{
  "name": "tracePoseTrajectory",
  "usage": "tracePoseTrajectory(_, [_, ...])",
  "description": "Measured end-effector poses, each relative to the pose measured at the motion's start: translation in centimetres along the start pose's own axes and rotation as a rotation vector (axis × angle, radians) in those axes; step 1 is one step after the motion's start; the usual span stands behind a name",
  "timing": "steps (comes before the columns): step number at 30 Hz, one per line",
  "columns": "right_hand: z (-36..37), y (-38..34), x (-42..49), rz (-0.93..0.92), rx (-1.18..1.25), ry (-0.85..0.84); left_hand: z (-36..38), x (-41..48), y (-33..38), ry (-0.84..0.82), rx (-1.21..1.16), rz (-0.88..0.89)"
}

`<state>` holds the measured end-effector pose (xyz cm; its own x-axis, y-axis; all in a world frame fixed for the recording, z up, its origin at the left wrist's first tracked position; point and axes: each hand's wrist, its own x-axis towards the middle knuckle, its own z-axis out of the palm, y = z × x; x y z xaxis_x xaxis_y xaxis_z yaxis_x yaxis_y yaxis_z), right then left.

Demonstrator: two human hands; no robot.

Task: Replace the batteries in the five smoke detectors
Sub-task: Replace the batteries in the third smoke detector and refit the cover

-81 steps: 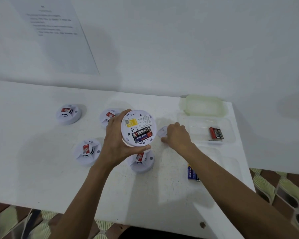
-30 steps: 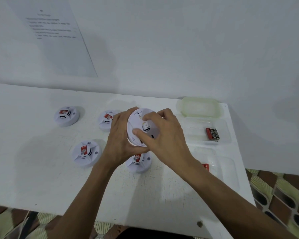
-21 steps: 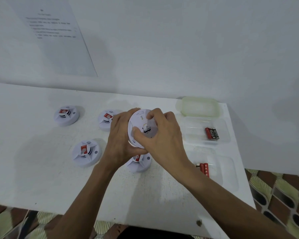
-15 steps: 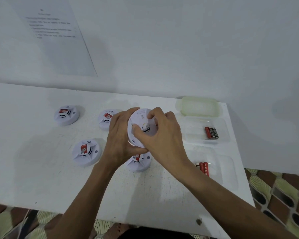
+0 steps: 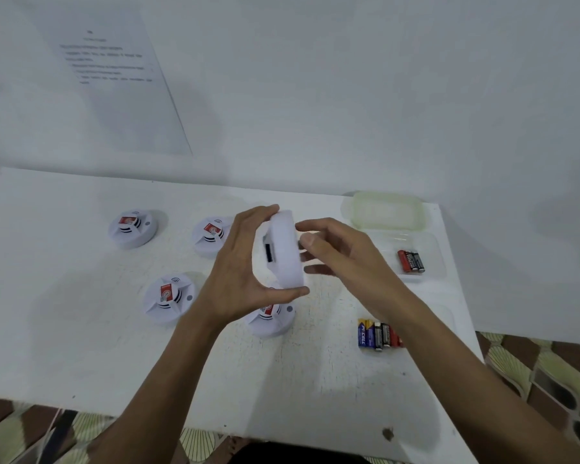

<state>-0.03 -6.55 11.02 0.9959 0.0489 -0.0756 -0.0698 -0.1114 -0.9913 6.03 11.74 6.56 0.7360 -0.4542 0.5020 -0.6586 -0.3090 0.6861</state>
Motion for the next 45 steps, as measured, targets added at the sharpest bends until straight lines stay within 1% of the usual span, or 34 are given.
tracePoseTrajectory(2, [-0.3,0.0,-0.6,0.027,0.104,-0.065,0.0,0.4,0.4,-0.034,0.040,0.039])
tracePoseTrajectory(4, [-0.6,0.0,-1.1,0.033,0.149,-0.093,0.0,0.7,0.5,-0.082,0.109,0.065])
tracePoseTrajectory(8, [-1.3,0.3,-2.0,0.024,0.203,-0.026,0.0,0.9,1.0,-0.141,0.186,0.072])
tracePoseTrajectory(9, [-1.3,0.4,-2.2,0.026,0.230,-0.012,0.0,0.8,1.0,-0.153,0.166,0.057])
tracePoseTrajectory(11, [-1.4,0.7,-2.6,0.033,0.291,0.010,0.0,0.5,1.4,-0.183,0.041,-0.014])
tracePoseTrajectory(14, [-1.6,1.0,-3.1,0.039,0.352,0.021,-0.6,-0.2,2.3,-0.212,-0.199,-0.198])
tracePoseTrajectory(17, [-1.5,1.0,-3.7,0.031,0.295,-0.003,-1.4,-0.8,2.8,-0.229,-0.368,-0.311])
tracePoseTrajectory(20, [-1.0,0.9,-4.3,0.022,0.144,0.002,-1.9,-1.5,2.9,-0.259,-0.441,-0.356])
tracePoseTrajectory(24, [-0.1,0.8,-4.8,0.036,0.087,0.046,-2.1,-2.3,2.8,-0.332,-0.396,-0.339])
tracePoseTrajectory(32, [1.1,1.0,-4.7,-0.001,0.107,0.159,-2.5,-2.1,2.2,-0.342,-0.369,-0.316])
tracePoseTrajectory(45, [1.1,1.0,-3.9,0.009,0.109,0.197,-2.4,-1.3,1.5,-0.341,-0.376,-0.305])
